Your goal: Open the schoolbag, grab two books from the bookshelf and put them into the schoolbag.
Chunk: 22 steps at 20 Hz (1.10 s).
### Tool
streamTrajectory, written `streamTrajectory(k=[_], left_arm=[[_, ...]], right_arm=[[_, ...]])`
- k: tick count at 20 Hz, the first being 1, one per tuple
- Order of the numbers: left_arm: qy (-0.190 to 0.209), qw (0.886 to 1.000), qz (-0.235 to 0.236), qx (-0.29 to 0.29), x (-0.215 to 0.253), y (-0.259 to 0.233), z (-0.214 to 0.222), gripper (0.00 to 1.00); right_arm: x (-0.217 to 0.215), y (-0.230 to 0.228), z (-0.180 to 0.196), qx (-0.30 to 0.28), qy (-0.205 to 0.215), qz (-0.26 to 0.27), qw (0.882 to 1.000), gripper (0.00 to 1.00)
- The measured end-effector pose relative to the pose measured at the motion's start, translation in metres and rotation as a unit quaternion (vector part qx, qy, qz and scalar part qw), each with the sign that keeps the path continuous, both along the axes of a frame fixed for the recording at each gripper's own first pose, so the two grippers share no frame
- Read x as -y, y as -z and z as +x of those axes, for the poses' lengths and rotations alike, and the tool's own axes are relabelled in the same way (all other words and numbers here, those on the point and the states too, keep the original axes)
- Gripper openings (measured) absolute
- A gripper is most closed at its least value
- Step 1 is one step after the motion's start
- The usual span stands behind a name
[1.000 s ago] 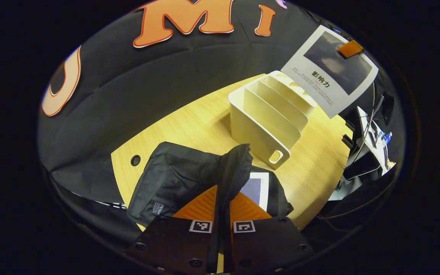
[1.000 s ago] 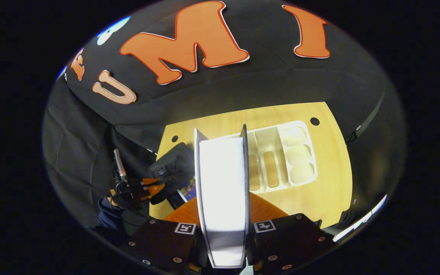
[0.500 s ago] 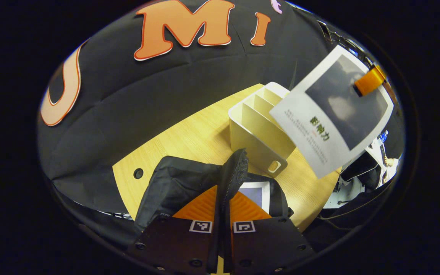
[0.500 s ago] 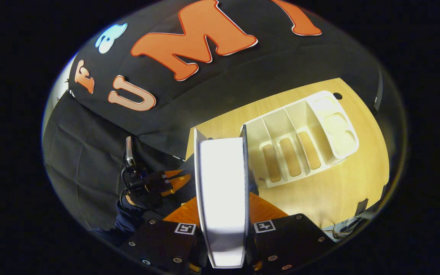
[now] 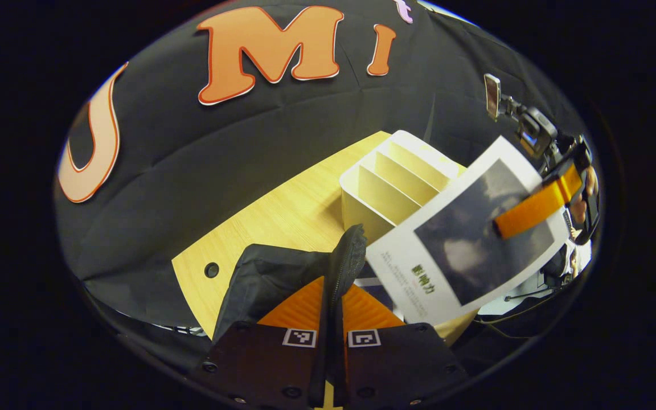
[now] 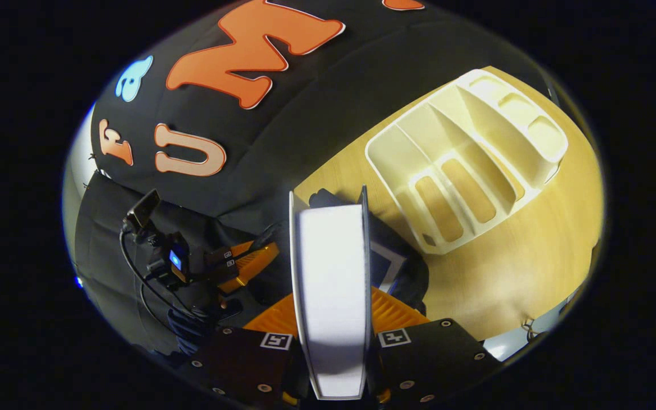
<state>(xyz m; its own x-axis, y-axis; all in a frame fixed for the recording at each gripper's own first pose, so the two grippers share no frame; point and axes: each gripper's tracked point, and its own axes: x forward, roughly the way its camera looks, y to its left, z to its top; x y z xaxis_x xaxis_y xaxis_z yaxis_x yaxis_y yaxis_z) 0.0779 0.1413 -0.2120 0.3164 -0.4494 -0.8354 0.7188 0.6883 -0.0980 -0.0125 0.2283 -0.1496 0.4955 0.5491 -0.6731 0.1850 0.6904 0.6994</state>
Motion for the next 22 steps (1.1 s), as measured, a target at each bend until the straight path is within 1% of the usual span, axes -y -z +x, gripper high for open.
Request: streamTrajectory(k=[2, 4, 5, 6, 10, 11, 12, 15, 18, 22], left_arm=[[0.004, 1.000, 0.000, -0.002, 0.003, 0.000, -0.001, 0.06], [0.008, 1.000, 0.002, 0.002, 0.003, -0.003, -0.001, 0.06], [0.011, 1.000, 0.003, 0.006, 0.005, -0.005, -0.001, 0.11], [0.012, 1.000, 0.001, 0.009, 0.007, -0.007, 0.001, 0.06], [0.023, 1.000, -0.003, 0.013, 0.012, -0.012, -0.003, 0.06], [0.023, 1.000, -0.003, 0.014, 0.013, -0.014, -0.002, 0.01], [0.025, 1.000, -0.006, 0.014, 0.014, -0.015, -0.005, 0.06], [0.029, 0.999, -0.011, 0.018, 0.017, -0.019, -0.006, 0.06], [0.032, 0.999, -0.012, 0.018, 0.018, -0.020, -0.008, 0.06], [0.036, 0.999, -0.020, 0.012, 0.023, -0.019, -0.014, 0.06]], right_arm=[[-0.013, 0.017, 0.003, -0.005, 0.015, 0.023, 1.000, 0.40], [-0.021, 0.036, 0.004, -0.015, 0.033, 0.032, 0.999, 0.40], [-0.024, 0.047, 0.006, -0.017, 0.043, 0.033, 0.998, 0.40], [-0.028, 0.055, 0.007, -0.019, 0.050, 0.038, 0.998, 0.40], [-0.045, 0.086, 0.013, -0.039, 0.085, 0.076, 0.993, 0.40], [-0.050, 0.093, 0.013, -0.039, 0.089, 0.077, 0.992, 0.40], [-0.055, 0.097, 0.016, -0.033, 0.096, 0.080, 0.992, 0.40], [-0.074, 0.099, 0.032, -0.014, 0.118, 0.104, 0.987, 0.40], [-0.089, 0.113, 0.040, -0.006, 0.140, 0.105, 0.984, 0.40], [-0.108, 0.131, 0.053, -0.003, 0.155, 0.106, 0.982, 0.40]])
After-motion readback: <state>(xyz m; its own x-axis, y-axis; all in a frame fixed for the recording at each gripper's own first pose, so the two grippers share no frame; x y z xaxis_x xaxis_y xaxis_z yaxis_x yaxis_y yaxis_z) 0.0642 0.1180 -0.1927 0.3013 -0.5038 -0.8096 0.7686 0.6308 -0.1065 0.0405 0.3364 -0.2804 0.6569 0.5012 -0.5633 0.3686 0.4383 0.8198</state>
